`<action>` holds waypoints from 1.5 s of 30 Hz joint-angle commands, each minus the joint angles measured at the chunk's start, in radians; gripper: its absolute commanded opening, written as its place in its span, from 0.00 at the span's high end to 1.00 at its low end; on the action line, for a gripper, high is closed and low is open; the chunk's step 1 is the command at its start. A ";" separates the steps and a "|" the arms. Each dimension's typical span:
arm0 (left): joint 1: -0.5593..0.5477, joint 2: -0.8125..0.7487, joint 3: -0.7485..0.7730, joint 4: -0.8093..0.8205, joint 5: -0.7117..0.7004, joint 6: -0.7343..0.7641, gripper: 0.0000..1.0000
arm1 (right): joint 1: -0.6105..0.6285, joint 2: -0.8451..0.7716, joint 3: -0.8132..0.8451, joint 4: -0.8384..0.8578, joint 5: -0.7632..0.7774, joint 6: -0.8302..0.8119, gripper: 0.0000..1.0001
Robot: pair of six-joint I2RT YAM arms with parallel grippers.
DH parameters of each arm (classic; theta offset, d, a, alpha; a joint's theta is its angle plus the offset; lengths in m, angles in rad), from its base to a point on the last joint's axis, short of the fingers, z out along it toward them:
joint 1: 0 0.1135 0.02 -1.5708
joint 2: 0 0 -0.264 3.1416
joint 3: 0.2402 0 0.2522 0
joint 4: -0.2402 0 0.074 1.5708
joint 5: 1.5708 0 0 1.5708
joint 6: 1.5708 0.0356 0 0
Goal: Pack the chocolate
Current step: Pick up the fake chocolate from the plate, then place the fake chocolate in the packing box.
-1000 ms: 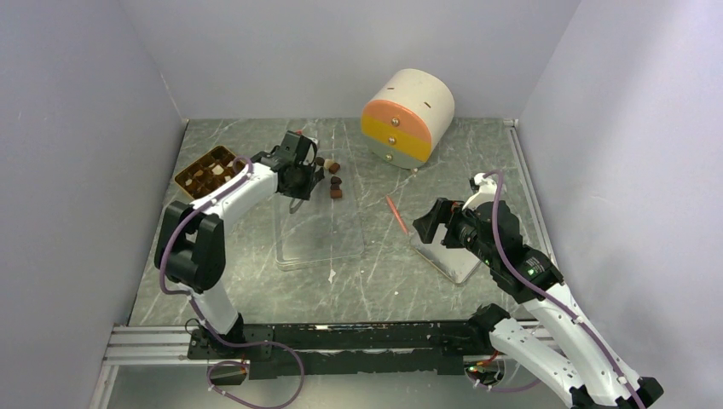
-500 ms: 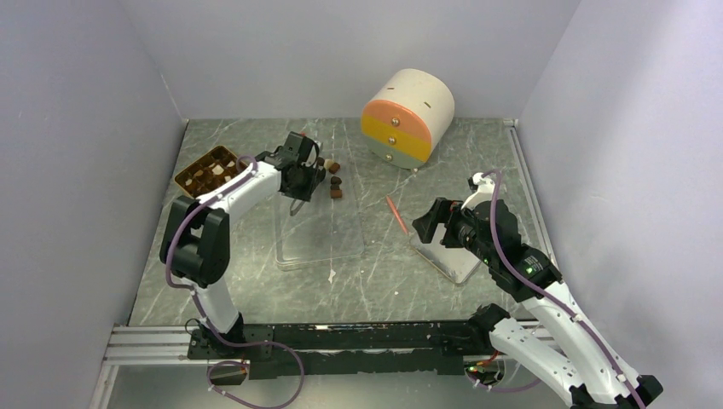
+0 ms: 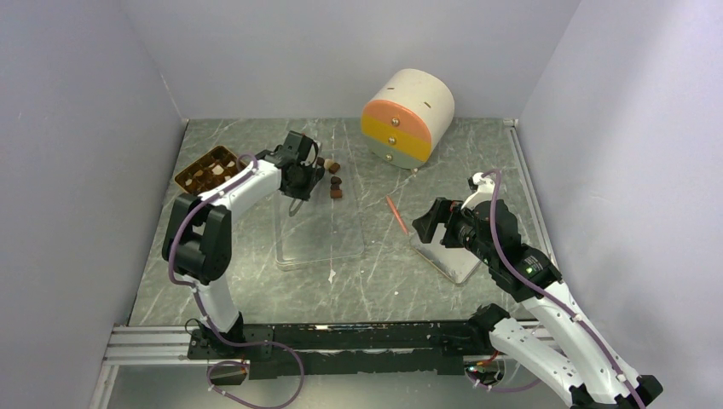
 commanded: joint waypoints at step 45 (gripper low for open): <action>0.335 -0.358 0.006 -0.211 -0.120 -0.034 0.73 | 0.005 0.005 0.023 0.042 -0.009 -0.029 0.01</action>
